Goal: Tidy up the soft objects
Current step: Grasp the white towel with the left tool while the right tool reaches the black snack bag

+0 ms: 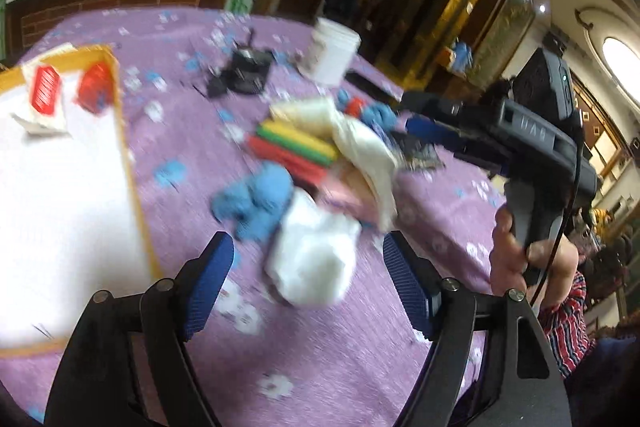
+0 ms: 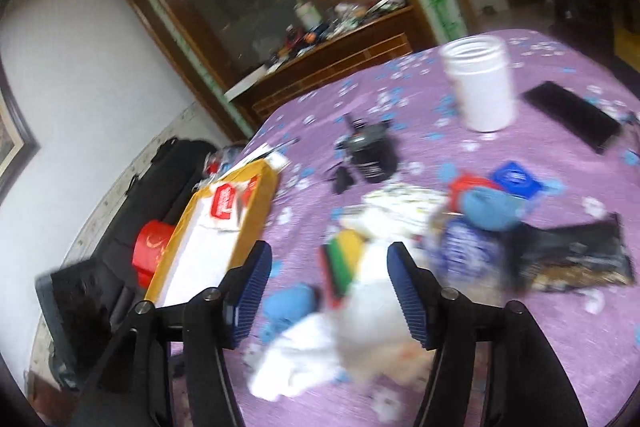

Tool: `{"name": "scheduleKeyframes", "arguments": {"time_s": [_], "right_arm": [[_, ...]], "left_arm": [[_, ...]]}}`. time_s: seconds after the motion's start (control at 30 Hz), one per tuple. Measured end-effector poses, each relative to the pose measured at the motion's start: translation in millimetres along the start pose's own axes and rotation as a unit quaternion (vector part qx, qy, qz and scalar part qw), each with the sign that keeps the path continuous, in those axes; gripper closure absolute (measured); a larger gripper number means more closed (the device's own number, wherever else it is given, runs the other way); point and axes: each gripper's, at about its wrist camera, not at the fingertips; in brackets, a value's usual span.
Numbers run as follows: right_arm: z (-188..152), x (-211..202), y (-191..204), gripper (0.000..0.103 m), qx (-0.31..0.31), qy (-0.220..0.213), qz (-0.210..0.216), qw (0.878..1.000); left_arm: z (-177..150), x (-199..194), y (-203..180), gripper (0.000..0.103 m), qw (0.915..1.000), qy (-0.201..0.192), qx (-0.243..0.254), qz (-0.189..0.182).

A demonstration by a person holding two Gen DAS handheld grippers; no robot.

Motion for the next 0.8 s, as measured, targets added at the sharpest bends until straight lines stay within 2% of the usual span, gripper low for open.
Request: {"name": "scheduleKeyframes", "arguments": {"time_s": [0.1,0.2,0.27,0.33,0.37,0.4,0.43,0.53,0.67,0.8], "right_arm": [[-7,-9,-18,0.038,0.020,-0.008,0.008,1.000],[-9,-8,-29,0.037,0.031,-0.006,0.007,0.999],[-11,-7,-35,0.037,0.035,-0.003,0.010,0.999],[-13,-6,-38,0.037,0.038,-0.005,0.008,0.999],[-13,-8,-41,0.037,0.041,-0.008,0.009,0.999],[-14,-10,-45,0.037,0.046,-0.013,0.009,0.999],[-15,-12,-50,0.037,0.052,-0.017,0.009,0.998],[-11,-23,-64,0.036,0.072,-0.028,0.002,0.997],[0,-39,-91,0.028,0.107,-0.037,-0.042,0.993],[16,-38,-121,0.026,0.131,-0.036,-0.083,0.987]], "left_arm": [[-2,13,-16,0.026,0.9996,0.020,0.020,0.003],[1,30,-26,0.026,0.9978,0.036,0.025,0.049],[0,39,-28,0.027,0.9969,0.039,0.023,0.064],[1,47,-28,0.044,0.9964,0.042,0.023,0.070],[1,51,-28,0.060,0.9961,0.044,0.022,0.073],[3,55,-25,0.069,0.9957,0.047,0.013,0.078],[3,56,-22,0.071,0.9959,0.044,0.007,0.079],[3,47,-18,0.083,0.9982,0.020,-0.001,0.056],[2,27,-27,0.083,0.9991,-0.027,0.025,0.023],[4,26,-35,0.083,0.9980,-0.042,0.047,0.004]]}}
Point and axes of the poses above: each gripper's, at about its wrist camera, not at the fingertips, and x roughly the way its jaws point, y to its left, z to its top, and after that the axes turned 15 degrees about y, right-handed
